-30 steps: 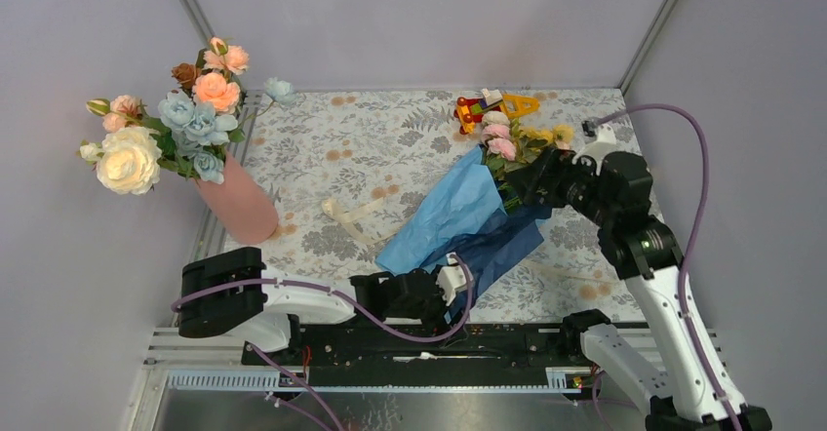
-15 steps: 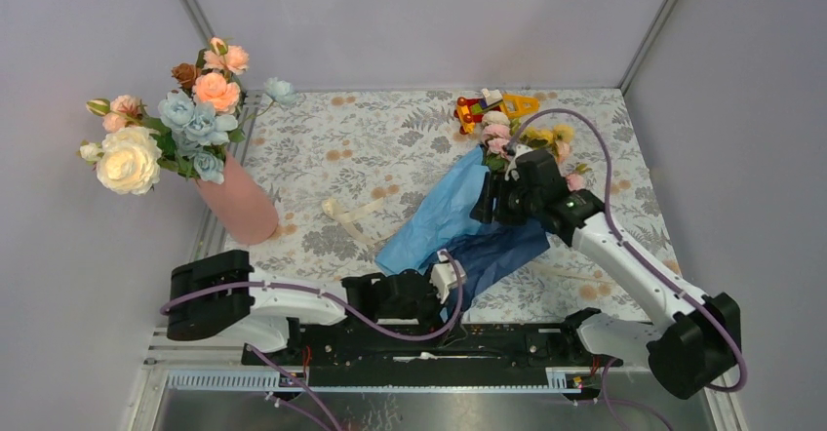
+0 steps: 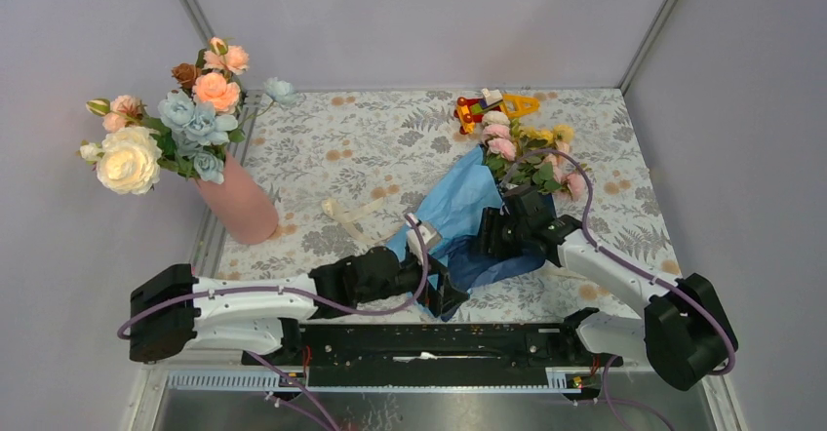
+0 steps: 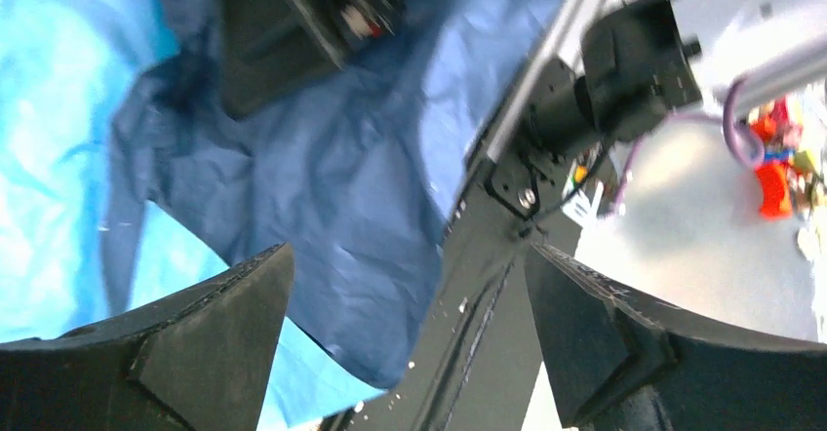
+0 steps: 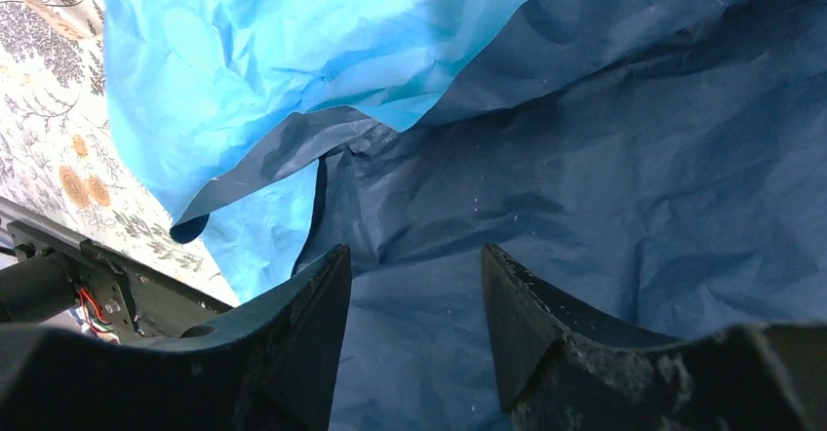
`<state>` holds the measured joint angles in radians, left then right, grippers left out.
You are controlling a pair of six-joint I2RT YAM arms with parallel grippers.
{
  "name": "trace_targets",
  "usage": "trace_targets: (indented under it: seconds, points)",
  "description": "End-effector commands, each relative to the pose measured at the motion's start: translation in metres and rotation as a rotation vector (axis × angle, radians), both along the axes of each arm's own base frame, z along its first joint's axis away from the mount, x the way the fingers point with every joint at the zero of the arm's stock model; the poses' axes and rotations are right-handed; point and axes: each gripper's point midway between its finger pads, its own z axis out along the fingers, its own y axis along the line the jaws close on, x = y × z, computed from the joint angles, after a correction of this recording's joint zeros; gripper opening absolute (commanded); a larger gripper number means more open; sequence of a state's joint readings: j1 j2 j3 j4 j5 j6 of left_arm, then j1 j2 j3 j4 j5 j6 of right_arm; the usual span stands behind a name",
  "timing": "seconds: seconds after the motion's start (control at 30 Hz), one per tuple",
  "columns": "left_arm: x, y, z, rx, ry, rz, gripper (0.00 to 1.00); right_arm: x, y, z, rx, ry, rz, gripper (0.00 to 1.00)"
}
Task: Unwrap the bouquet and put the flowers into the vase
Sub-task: Unfold the wrapping paper at the center of the board.
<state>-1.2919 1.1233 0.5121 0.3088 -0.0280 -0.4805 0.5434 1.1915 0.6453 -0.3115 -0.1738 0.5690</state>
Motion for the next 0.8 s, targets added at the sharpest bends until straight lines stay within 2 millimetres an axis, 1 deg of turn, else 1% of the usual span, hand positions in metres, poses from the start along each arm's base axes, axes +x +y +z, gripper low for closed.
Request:
trace_targets:
  seconds: [0.0,0.1,0.2,0.37,0.43,0.57,0.7,0.77]
  points:
    - [0.041,-0.001,0.033,-0.122,0.074,0.138,0.95,0.006,0.007,-0.007,0.032,-0.022,-0.028,0.58]
    - [0.067,-0.002,0.018,-0.103,0.151,0.205,0.95,0.001,0.006,-0.017,0.032,0.001,-0.035,0.57]
    - [0.077,-0.012,0.013,-0.105,0.167,0.210,0.95,-0.003,0.005,-0.023,0.032,0.013,-0.038,0.57]
    - [0.099,-0.026,-0.010,-0.077,0.231,0.264,0.94,-0.011,0.002,-0.029,0.041,0.022,-0.052,0.56]
    - [0.107,-0.032,-0.017,-0.106,0.260,0.277,0.94,-0.013,0.002,-0.032,0.049,0.024,-0.058,0.56]
    - [0.118,-0.044,-0.036,-0.114,0.301,0.290,0.93,-0.019,-0.001,-0.037,0.050,0.036,-0.064,0.56]
    - [0.124,-0.053,-0.046,-0.112,0.309,0.293,0.92,-0.024,-0.004,-0.042,0.039,0.048,-0.064,0.56]
    - [0.126,-0.054,-0.050,-0.109,0.311,0.300,0.92,-0.026,-0.007,-0.044,0.034,0.052,-0.068,0.55]
